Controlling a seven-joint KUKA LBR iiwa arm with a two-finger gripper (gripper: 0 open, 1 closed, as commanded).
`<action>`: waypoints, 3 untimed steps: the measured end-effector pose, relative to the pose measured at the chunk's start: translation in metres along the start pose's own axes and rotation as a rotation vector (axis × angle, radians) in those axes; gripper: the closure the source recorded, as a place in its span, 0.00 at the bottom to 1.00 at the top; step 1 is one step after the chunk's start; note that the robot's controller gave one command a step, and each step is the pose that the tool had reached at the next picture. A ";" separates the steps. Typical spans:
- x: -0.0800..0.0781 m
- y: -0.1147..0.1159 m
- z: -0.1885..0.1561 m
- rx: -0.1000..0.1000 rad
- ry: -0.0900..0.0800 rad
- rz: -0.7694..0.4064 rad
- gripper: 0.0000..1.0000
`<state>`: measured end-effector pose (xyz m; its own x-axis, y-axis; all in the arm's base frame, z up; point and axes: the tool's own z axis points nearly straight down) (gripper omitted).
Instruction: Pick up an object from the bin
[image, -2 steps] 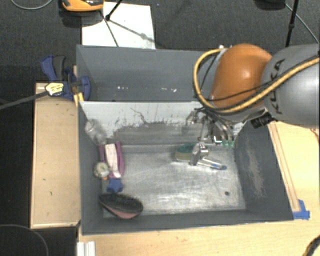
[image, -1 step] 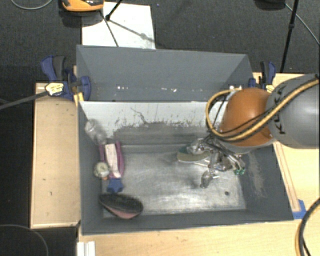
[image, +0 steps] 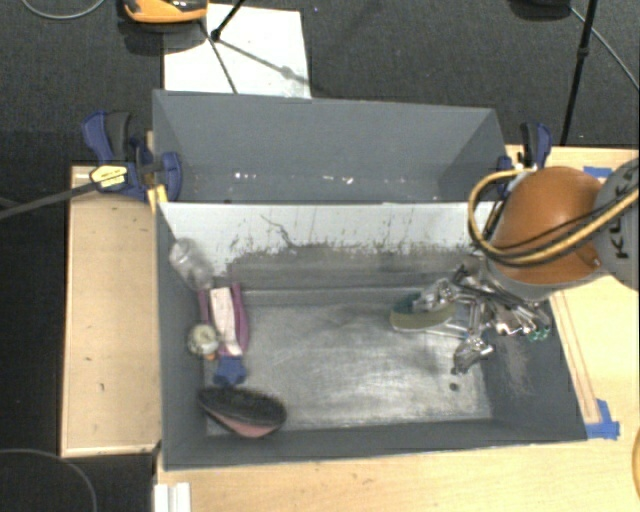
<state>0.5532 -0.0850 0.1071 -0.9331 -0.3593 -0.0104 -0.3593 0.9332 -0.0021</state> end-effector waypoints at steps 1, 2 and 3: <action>-0.008 -0.012 -0.018 0.001 0.004 0.312 0.00; -0.022 -0.016 0.026 0.010 -0.026 0.441 0.00; -0.018 -0.038 0.031 0.004 -0.014 0.717 0.00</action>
Offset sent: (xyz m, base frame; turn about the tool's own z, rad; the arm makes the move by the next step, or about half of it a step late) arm 0.0096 -0.0082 0.0170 0.3118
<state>0.5841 -0.1140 0.0759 -0.9394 0.3421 -0.0231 0.3421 0.9397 0.0063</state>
